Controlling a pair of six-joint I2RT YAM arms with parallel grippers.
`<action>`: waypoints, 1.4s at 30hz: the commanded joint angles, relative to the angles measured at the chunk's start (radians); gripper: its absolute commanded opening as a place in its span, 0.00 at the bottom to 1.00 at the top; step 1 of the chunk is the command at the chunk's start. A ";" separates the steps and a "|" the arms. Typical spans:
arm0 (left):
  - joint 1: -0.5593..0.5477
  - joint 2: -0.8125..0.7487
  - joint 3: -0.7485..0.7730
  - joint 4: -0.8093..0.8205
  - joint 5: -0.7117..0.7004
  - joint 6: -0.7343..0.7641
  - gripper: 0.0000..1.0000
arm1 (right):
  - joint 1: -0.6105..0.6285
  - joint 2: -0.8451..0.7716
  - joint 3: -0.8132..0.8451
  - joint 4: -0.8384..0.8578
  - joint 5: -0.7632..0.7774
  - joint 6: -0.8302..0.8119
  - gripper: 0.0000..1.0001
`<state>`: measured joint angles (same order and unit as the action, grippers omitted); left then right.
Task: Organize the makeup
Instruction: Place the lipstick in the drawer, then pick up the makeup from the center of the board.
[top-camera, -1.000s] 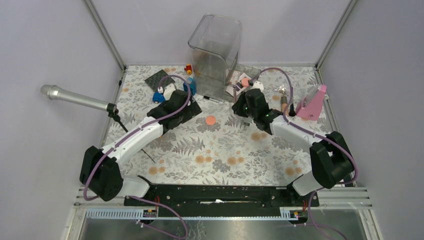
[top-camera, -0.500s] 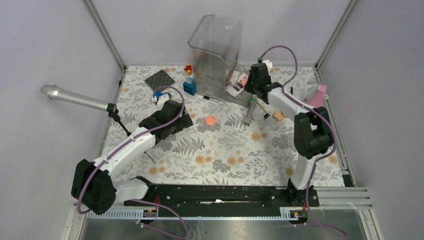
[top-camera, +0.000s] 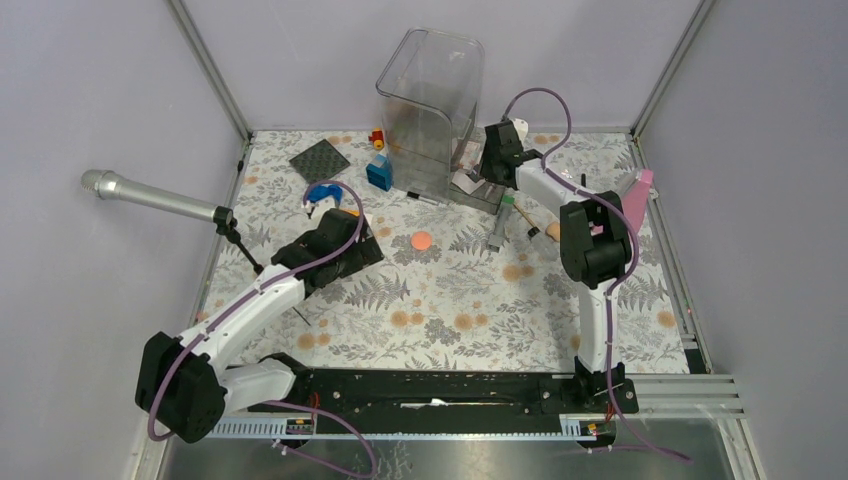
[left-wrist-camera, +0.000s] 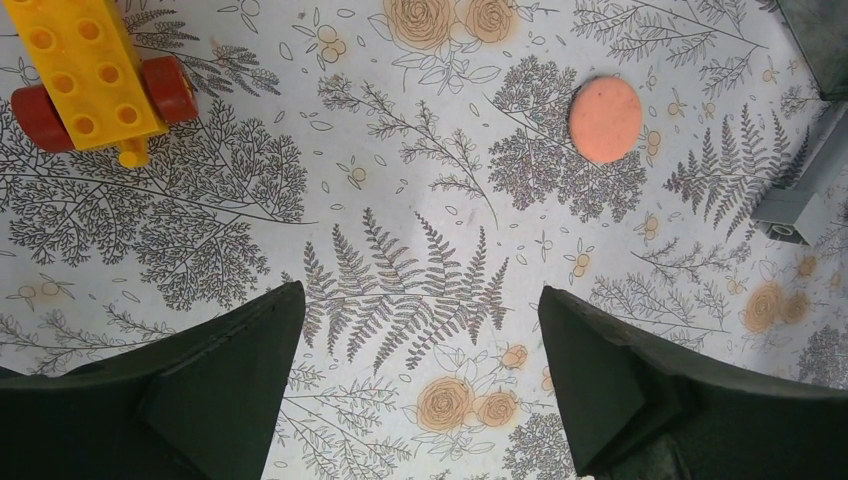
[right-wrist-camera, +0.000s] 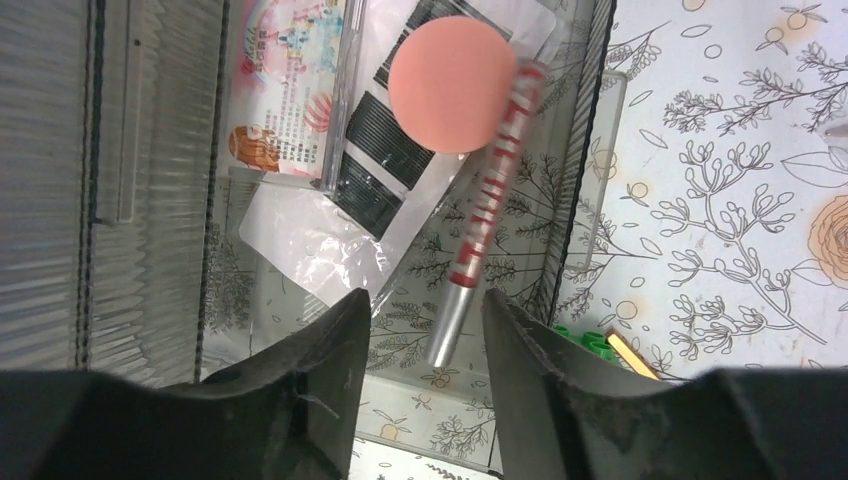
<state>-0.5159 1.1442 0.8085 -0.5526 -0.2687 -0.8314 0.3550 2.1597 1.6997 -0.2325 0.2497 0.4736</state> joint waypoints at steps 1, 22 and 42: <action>0.005 -0.037 -0.003 0.014 0.002 -0.003 0.97 | -0.005 -0.016 0.061 -0.021 0.052 -0.033 0.56; 0.005 0.293 0.146 0.373 -0.051 -0.045 0.91 | -0.008 -0.639 -0.554 0.173 -0.162 0.093 0.60; 0.007 -0.010 0.155 0.063 -0.081 0.104 0.92 | 0.337 -0.779 -0.957 0.791 -0.461 -0.748 0.78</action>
<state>-0.5156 1.2366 0.9787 -0.4011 -0.2852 -0.7990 0.6659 1.4086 0.7288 0.4423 -0.1284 0.0547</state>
